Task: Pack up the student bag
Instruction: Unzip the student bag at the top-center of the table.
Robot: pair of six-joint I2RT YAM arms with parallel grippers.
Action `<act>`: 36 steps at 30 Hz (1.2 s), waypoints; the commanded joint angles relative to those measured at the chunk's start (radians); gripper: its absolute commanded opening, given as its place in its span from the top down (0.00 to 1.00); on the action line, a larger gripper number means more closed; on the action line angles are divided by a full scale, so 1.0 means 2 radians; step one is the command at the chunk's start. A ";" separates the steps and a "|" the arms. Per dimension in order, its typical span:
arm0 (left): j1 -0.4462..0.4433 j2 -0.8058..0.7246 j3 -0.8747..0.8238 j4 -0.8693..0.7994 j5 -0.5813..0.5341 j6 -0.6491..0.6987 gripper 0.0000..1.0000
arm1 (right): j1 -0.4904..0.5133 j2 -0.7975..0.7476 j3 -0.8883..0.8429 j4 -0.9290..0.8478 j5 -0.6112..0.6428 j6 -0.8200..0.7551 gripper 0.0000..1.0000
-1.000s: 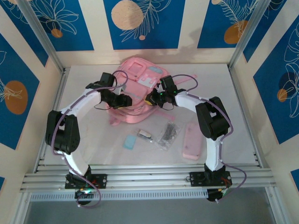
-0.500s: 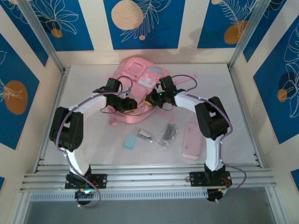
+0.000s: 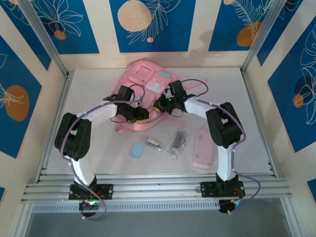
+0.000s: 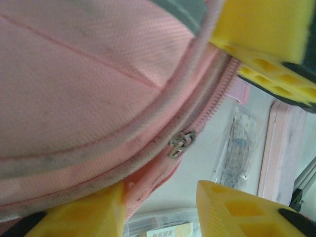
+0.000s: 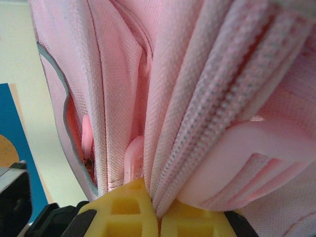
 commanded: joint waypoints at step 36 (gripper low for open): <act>-0.012 0.076 0.108 0.011 -0.093 0.039 0.78 | 0.000 -0.003 -0.008 0.034 -0.023 0.011 1.00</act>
